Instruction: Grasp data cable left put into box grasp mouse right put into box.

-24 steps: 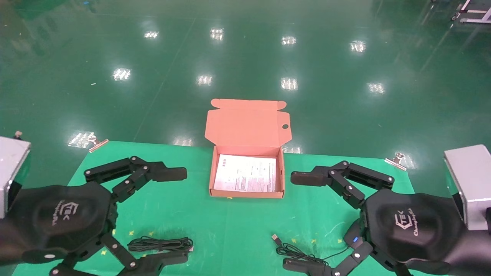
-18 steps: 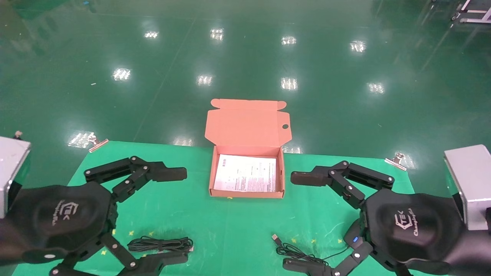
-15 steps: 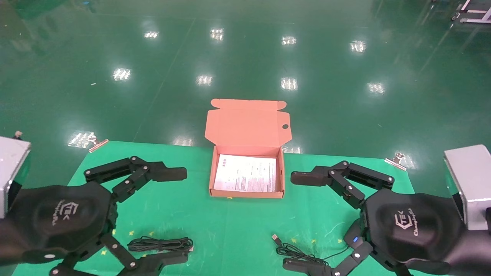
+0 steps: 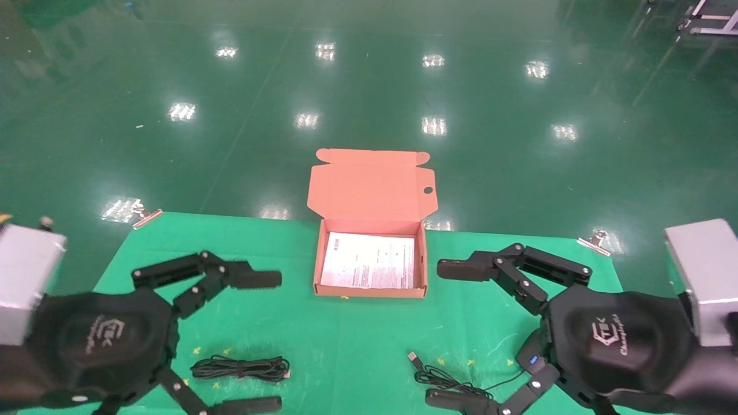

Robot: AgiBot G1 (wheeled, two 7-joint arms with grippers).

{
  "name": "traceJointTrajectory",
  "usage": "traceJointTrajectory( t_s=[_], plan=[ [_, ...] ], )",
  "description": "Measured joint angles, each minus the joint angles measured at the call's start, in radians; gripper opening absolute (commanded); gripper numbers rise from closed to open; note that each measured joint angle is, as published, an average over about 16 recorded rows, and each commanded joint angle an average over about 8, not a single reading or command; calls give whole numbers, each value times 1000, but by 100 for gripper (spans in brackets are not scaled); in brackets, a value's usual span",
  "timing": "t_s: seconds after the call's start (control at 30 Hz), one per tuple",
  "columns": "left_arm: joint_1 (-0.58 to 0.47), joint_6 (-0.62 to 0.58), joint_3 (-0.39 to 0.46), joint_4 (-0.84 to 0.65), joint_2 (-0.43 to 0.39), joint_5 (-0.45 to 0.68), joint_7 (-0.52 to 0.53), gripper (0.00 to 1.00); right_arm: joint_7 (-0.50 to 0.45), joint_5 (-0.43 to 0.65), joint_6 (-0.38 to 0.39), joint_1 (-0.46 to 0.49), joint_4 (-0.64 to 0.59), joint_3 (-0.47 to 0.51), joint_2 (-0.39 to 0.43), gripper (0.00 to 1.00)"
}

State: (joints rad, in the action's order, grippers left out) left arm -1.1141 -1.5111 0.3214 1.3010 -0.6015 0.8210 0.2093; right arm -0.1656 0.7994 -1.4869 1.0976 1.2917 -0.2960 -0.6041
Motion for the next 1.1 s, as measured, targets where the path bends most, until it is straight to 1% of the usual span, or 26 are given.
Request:
traceJointTrajectory(
  t_s=[0.1,0.2,0.43,0.6,0.73,0.93,1.1],
  plan=[
    [-30,-10,29,6,-1,58,19,100,26,59,4,20,11,-13,3,100],
    [-71,-21,67,8,-9,128,43,100,67,145,8,51,25,-33,2,100],
    [-187,-45,178,-5,-52,321,100,100,197,412,23,141,56,-106,-26,100],
    [-269,-50,272,-17,-102,486,130,100,287,605,38,192,65,-171,-69,100],
    [-318,-42,347,-27,-149,626,140,100,340,738,57,212,67,-223,-109,100],
    [-351,-7,449,-41,-222,834,146,100,374,903,105,203,67,-288,-163,100],
    [-345,41,509,-73,-279,970,146,100,359,1022,156,176,64,-331,-204,100]
  ],
)
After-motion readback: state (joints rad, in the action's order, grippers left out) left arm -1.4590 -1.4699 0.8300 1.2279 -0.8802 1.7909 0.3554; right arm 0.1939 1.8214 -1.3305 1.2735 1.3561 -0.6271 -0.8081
